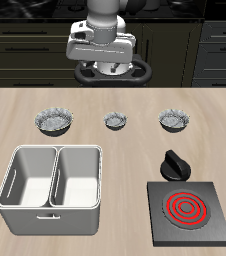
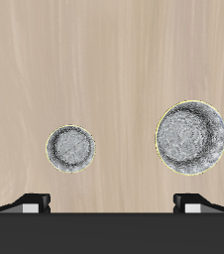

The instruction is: Place the largest bowl in the left side of the drainer and the medium bowl in the right side

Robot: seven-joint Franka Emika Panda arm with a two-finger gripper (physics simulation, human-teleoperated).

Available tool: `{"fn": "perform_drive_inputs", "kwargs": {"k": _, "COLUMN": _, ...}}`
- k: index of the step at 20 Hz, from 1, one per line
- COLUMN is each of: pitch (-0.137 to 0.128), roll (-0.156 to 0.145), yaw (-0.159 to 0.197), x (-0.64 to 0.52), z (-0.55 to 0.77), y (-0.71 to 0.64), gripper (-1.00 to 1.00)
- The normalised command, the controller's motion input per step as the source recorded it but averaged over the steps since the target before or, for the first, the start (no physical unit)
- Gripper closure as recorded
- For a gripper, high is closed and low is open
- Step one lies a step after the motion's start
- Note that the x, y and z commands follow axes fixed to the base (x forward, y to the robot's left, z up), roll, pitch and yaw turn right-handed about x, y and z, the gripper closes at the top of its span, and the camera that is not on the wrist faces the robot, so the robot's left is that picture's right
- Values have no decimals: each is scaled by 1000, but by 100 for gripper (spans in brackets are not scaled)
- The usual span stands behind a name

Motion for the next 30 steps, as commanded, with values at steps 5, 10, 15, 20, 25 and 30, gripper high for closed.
{"fn": "perform_drive_inputs", "kwargs": {"k": 5, "pitch": -10, "roll": -8, "yaw": -1, "x": 96, "z": -19, "y": -364, "gripper": -100}}
{"fn": "perform_drive_inputs", "kwargs": {"k": 10, "pitch": -4, "roll": -27, "yaw": -7, "x": 113, "z": -40, "y": -513, "gripper": -100}}
{"fn": "perform_drive_inputs", "kwargs": {"k": 15, "pitch": -23, "roll": -18, "yaw": 13, "x": 81, "z": 1, "y": -448, "gripper": -100}}
{"fn": "perform_drive_inputs", "kwargs": {"k": 20, "pitch": -5, "roll": -7, "yaw": 28, "x": 48, "z": -22, "y": -235, "gripper": -100}}
{"fn": "perform_drive_inputs", "kwargs": {"k": 25, "pitch": -11, "roll": -18, "yaw": 18, "x": 11, "z": -59, "y": -157, "gripper": -100}}
{"fn": "perform_drive_inputs", "kwargs": {"k": 30, "pitch": -14, "roll": 33, "yaw": 7, "x": -14, "z": -209, "y": 98, "gripper": -100}}
